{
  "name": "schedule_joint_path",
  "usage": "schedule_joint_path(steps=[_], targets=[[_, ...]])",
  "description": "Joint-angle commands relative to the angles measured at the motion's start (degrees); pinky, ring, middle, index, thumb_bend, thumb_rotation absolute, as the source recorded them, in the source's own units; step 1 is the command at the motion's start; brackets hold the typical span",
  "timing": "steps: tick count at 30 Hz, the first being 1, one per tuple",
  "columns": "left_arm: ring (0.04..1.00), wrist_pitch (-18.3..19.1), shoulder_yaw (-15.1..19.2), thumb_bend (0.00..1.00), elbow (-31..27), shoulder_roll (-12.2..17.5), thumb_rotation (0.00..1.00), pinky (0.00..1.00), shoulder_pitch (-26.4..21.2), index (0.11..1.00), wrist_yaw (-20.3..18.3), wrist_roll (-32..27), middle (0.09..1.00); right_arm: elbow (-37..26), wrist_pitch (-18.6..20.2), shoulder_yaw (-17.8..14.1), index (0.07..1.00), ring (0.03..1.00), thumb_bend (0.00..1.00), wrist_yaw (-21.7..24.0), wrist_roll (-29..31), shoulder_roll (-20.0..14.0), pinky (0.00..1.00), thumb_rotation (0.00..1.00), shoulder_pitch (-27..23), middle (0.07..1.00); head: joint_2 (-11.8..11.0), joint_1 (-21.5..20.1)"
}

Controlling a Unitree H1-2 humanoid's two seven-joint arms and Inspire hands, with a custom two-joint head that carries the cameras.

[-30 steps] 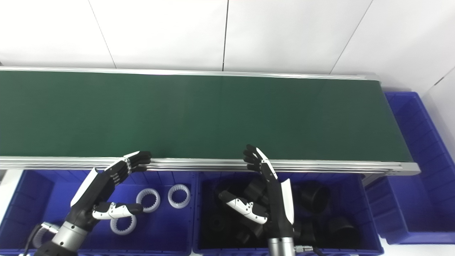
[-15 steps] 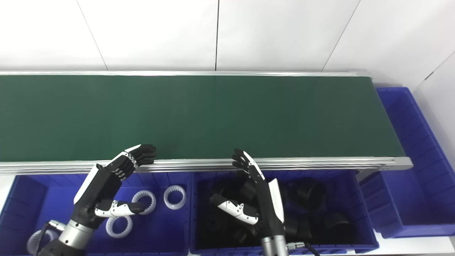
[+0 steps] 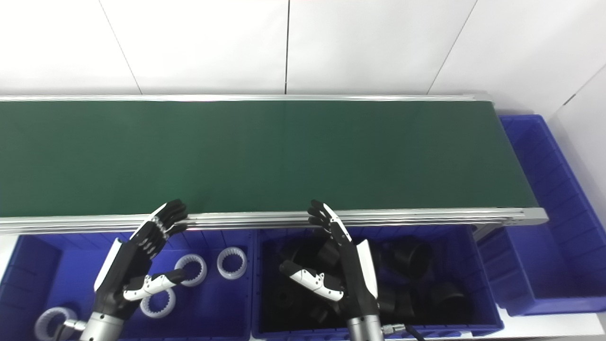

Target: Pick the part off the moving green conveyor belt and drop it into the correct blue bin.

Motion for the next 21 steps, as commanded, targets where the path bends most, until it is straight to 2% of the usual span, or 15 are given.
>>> schedule_joint_path(steps=[1,21], targets=[[0.876,-2.4,0.6,0.81,-0.7,-0.5,0.41,0.84,-0.4,0.886,0.0,0.4,0.888,-1.8,0.0,-0.1,0.875,0.792,0.75,0.2,-0.1,0.2,0.72,0.51,0.1,0.829,0.0,0.1],[0.872,-2.4,1.0,0.85,-0.3,-0.7,0.43,0.84,-1.1,0.883,0.0,1.8,0.89,-1.9,-0.2,-0.3,0.881,0.802,0.74,0.8,0.5,0.4,0.73,0.5,-0.1,0.836,-0.1,0.1]])
